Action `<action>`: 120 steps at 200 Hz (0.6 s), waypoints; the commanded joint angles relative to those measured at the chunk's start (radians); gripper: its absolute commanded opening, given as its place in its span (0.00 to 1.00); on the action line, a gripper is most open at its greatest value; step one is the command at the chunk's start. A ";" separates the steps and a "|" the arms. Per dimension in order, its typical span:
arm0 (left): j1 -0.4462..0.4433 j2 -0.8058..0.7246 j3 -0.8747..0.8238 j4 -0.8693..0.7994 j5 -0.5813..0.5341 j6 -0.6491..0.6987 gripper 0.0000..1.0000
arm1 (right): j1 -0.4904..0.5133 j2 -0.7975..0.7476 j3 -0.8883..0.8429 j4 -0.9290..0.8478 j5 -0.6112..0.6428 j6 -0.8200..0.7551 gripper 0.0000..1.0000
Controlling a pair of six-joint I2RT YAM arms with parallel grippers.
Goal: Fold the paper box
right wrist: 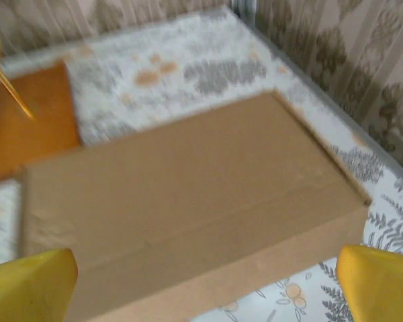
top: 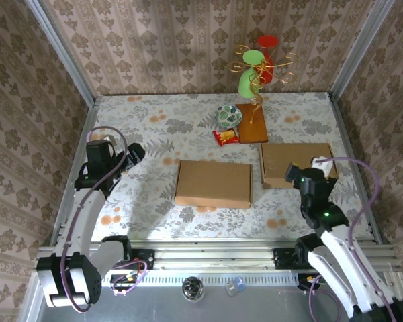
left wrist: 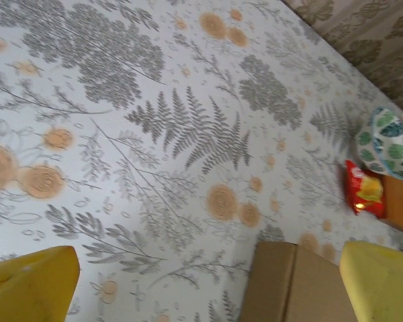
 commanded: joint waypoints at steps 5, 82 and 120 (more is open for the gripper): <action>-0.020 -0.033 -0.059 0.054 -0.299 0.004 1.00 | -0.014 0.139 -0.093 0.438 -0.002 -0.108 1.00; -0.209 -0.026 -0.194 0.272 -0.612 0.265 1.00 | -0.055 0.546 -0.118 0.967 -0.157 -0.211 1.00; -0.262 0.029 -0.274 0.497 -0.677 0.367 1.00 | -0.057 0.670 -0.046 1.011 -0.197 -0.271 1.00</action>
